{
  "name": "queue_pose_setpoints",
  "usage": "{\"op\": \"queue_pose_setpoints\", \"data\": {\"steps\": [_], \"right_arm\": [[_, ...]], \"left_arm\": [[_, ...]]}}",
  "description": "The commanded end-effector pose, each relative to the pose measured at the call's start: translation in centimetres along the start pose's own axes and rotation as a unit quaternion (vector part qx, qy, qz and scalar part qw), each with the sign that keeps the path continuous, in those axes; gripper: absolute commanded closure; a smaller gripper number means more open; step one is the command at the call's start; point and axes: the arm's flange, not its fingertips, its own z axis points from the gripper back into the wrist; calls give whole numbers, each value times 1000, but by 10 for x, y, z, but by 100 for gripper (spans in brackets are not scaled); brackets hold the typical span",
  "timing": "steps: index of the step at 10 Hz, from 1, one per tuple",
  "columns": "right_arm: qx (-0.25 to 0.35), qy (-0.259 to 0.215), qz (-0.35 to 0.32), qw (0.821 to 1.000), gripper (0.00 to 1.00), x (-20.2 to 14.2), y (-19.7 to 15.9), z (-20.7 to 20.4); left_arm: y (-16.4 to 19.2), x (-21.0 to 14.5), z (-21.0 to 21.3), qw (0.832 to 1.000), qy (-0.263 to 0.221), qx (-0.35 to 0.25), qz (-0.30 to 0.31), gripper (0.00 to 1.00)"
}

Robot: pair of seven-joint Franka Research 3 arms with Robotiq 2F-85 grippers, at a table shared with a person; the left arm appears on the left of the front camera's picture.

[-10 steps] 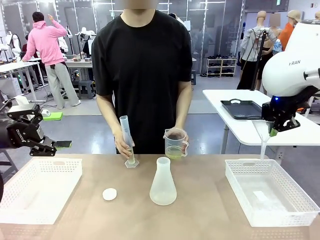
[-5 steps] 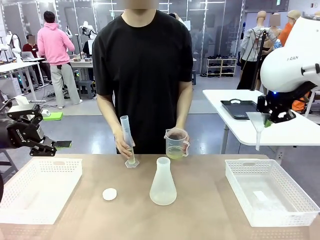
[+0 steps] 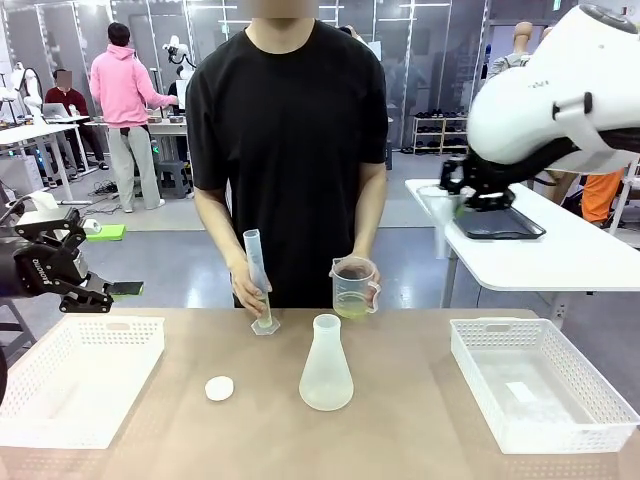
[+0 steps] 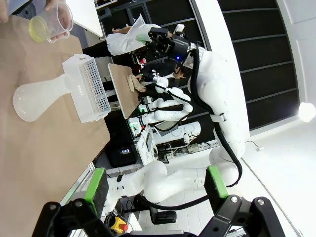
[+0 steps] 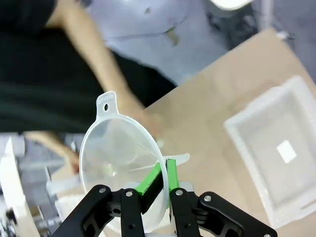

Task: Prepare the solutions needed for the experiment.
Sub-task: Pick up the Plastic Funnel and insert it into the Big flask.

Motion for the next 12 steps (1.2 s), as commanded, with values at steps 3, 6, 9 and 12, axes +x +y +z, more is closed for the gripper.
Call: {"op": "queue_pose_setpoints", "data": {"steps": [3, 6, 9, 12], "right_arm": [[135, 51, 196, 970, 94, -69, 17, 6], [200, 70, 309, 927, 94, -122, 17, 14], [236, 89, 365, 896, 94, -143, 15, 11], [217, 89, 364, 901, 94, -149, 25, 18]], "left_arm": [[-1, -1, 0, 1000, 3, -6, -1, 0], [-1, -1, 0, 1000, 3, -6, -1, 0], [-1, -1, 0, 1000, 3, -6, -1, 0], [-1, -1, 0, 1000, 3, -6, -1, 0]]}}
